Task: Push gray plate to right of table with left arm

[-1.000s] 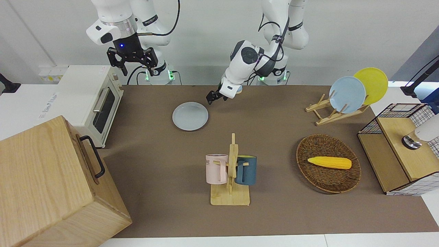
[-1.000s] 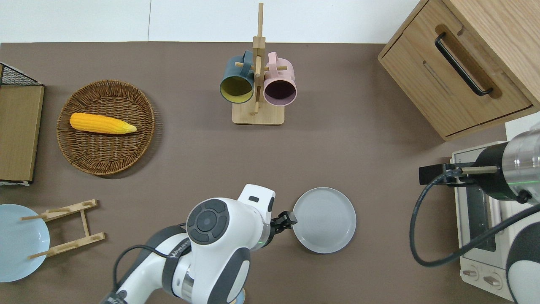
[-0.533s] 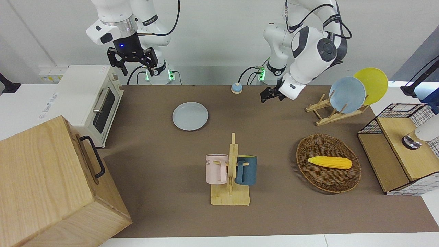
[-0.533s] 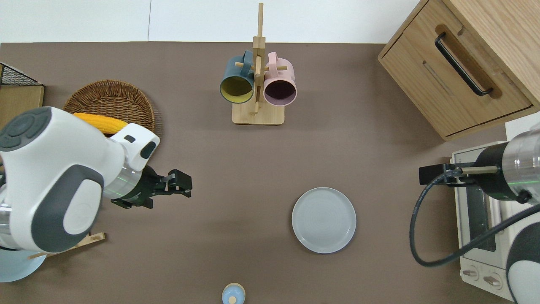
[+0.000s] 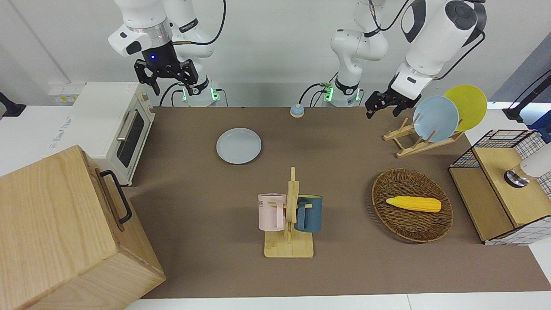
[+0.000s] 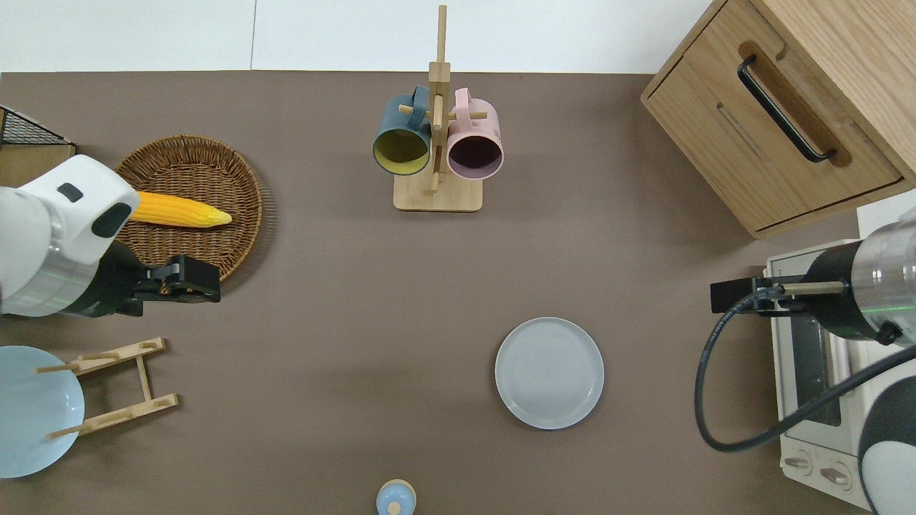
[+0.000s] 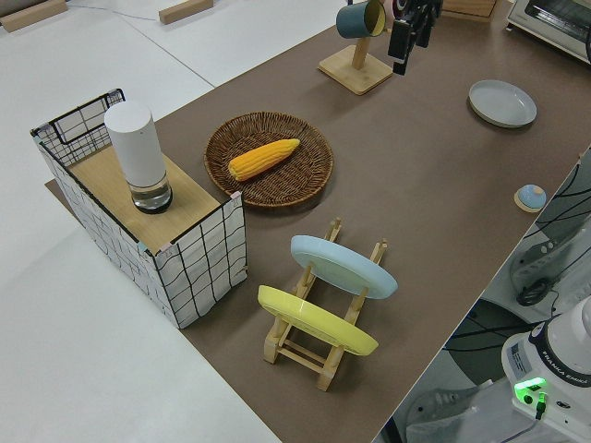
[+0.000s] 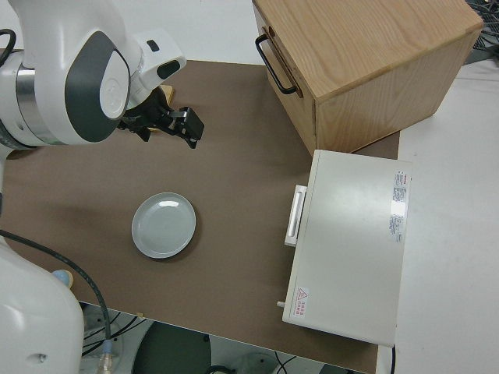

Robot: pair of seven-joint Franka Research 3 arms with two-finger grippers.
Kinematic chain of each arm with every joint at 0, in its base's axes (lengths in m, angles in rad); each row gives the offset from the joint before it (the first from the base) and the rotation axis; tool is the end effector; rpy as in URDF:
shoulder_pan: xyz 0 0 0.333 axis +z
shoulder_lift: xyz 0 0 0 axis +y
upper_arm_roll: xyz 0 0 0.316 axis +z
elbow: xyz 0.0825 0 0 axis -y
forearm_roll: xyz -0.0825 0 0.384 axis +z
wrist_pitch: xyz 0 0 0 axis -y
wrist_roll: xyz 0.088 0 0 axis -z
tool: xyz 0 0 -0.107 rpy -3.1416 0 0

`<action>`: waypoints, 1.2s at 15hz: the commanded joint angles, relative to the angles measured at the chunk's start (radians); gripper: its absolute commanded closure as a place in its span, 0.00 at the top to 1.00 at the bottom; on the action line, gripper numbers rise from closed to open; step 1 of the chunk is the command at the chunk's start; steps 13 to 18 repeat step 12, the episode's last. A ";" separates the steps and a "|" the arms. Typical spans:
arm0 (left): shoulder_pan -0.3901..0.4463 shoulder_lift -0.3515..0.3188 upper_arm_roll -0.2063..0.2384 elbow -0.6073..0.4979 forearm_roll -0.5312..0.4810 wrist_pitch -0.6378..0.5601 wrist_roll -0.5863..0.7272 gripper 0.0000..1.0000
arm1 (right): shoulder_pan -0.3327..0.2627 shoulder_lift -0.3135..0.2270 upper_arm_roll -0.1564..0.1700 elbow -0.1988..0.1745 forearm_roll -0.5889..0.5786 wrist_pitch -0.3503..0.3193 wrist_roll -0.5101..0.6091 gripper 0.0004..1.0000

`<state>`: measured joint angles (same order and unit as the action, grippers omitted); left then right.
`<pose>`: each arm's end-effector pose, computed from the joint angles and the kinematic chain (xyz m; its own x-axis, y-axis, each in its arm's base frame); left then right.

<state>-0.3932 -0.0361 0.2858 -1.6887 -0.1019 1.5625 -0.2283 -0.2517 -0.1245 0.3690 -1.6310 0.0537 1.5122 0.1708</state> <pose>0.5349 -0.0662 0.5880 0.9864 0.1179 -0.1142 0.1283 -0.9878 0.0879 0.5061 0.0788 0.6526 0.9986 -0.0530 -0.0041 -0.0531 -0.9986 -0.0082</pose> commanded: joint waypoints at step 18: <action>0.040 0.010 -0.010 0.081 0.148 -0.044 0.213 0.99 | -0.024 -0.027 0.014 -0.027 0.021 0.000 0.010 1.00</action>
